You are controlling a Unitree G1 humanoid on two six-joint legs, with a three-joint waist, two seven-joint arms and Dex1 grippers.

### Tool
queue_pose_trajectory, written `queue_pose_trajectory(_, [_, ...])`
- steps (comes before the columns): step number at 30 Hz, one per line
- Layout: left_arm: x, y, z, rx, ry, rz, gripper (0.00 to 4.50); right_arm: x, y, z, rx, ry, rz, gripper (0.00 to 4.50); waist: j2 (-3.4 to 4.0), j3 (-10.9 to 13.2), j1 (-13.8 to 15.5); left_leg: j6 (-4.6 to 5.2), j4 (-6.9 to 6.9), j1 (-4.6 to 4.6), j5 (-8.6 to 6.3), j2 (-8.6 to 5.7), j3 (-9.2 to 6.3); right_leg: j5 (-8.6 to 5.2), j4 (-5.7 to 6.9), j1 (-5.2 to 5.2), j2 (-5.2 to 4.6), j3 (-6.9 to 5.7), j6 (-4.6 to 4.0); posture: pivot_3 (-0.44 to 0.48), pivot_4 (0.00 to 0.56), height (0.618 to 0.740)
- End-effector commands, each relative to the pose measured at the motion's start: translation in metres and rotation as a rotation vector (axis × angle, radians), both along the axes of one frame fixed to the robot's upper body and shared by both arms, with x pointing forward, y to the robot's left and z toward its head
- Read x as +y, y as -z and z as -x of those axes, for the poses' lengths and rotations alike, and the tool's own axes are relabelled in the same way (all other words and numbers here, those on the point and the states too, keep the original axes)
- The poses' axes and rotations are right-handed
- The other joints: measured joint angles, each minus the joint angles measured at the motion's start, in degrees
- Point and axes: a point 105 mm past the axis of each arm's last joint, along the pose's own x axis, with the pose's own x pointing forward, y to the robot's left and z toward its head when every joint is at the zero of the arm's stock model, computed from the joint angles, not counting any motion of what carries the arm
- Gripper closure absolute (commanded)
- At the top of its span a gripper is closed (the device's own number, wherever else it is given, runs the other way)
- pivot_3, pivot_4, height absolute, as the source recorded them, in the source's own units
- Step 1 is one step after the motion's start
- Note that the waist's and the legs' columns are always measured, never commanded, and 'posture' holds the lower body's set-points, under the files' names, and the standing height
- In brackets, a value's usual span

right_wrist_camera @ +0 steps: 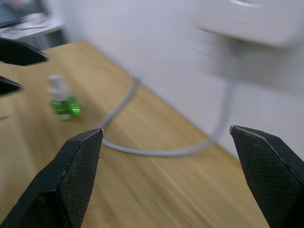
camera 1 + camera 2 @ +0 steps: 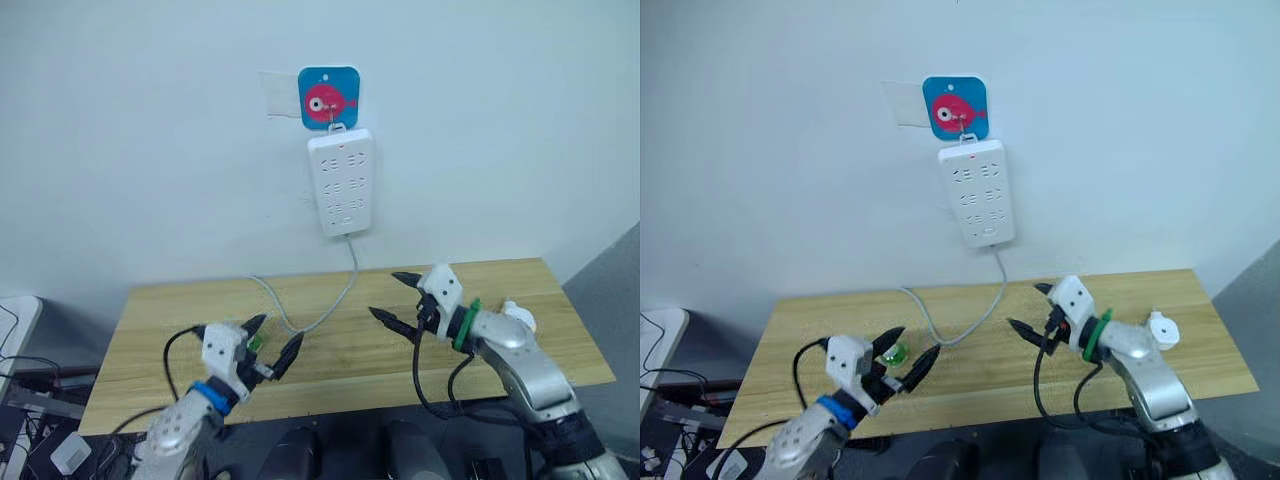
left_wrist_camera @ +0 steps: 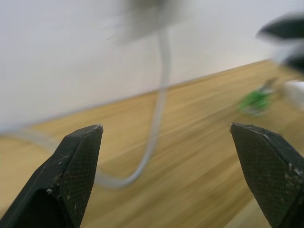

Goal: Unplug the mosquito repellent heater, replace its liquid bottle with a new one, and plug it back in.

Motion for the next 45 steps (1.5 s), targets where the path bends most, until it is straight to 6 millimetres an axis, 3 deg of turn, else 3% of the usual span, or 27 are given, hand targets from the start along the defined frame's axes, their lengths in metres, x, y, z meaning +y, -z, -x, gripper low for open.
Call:
queue_pose_trajectory(1, [0.015,0.001,0.007,-0.067,-0.168,-0.015,0.00,0.016,-0.008,0.010,0.028,-0.167,-0.017,0.03,-0.19,0.4,0.7,0.00,0.02,-0.01,0.00,0.00,-0.02,-0.03,0.01,0.00,-0.02,-0.01,0.00,0.089,0.212,0.740])
queue_pose_trajectory(5, [0.037,0.024,0.015,-0.043,-0.337,-0.044,0.00,0.029,-0.012,0.021,0.025,-0.373,0.017,0.03,-0.25,0.9,1.9,-0.04,0.13,-0.13,0.02,0.03,-0.15,-0.32,0.03,0.00,-0.04,-0.02,0.00,0.117,0.226,0.740])
queue_pose_trajectory(9, [0.040,0.044,0.017,-0.010,-0.391,-0.003,0.00,0.042,-0.015,0.024,0.018,-0.509,0.048,0.03,-0.43,1.6,2.0,-0.04,0.13,-0.18,0.02,0.04,-0.14,-0.31,0.01,-0.02,-0.06,-0.13,0.02,0.137,0.241,0.740])
queue_pose_trajectory(13, [0.036,0.058,0.007,0.000,-0.402,0.030,0.00,0.049,-0.015,0.024,0.013,-0.568,0.061,0.03,-0.44,2.1,2.2,-0.04,0.12,-0.34,0.02,0.01,-0.20,-0.15,0.02,-0.17,-0.05,-0.29,0.25,0.146,0.260,0.740])
queue_pose_trajectory(16, [0.033,0.068,-0.010,-0.006,-0.381,0.008,0.00,0.058,-0.020,0.022,-0.018,-0.557,0.041,0.03,-0.48,2.5,2.5,-0.05,0.12,-0.57,0.02,0.00,-0.42,0.01,0.04,-0.36,-0.05,-0.32,-0.05,0.150,0.271,0.740])
queue_pose_trajectory(26, [0.044,0.069,-0.041,-0.041,-0.383,0.003,0.00,0.055,-0.028,0.028,-0.019,-0.529,0.048,0.03,-0.52,3.5,3.0,-0.15,0.08,-0.92,-0.03,-0.02,-0.36,0.03,0.10,-0.87,-0.06,-0.30,-0.06,0.097,0.293,0.740])
queue_pose_trajectory(36, [0.033,0.070,-0.060,-0.067,-0.269,-0.019,0.00,0.054,-0.031,0.030,-0.060,-0.531,0.072,0.03,-0.63,4.3,2.4,-0.16,0.08,-0.93,-0.03,-0.02,-0.34,0.03,0.10,-0.87,-0.05,-0.37,-0.05,0.068,0.300,0.740])
queue_pose_trajectory(42, [0.036,0.071,-0.070,-0.069,-0.276,-0.032,0.00,0.053,-0.031,0.028,-0.069,-0.512,0.085,0.03,-0.65,4.5,1.7,-0.16,0.08,-0.93,-0.03,-0.02,-0.36,0.03,0.10,-0.88,-0.06,-0.39,-0.05,0.055,0.302,0.740])
queue_pose_trajectory(45, [0.033,0.073,-0.069,-0.068,-0.276,-0.022,0.58,0.052,-0.029,0.028,-0.070,-0.504,0.091,0.00,-0.64,4.5,1.6,-0.16,0.08,-0.93,-0.04,-0.03,-0.35,0.03,0.10,-0.88,-0.06,-0.38,-0.05,0.053,0.302,0.740])
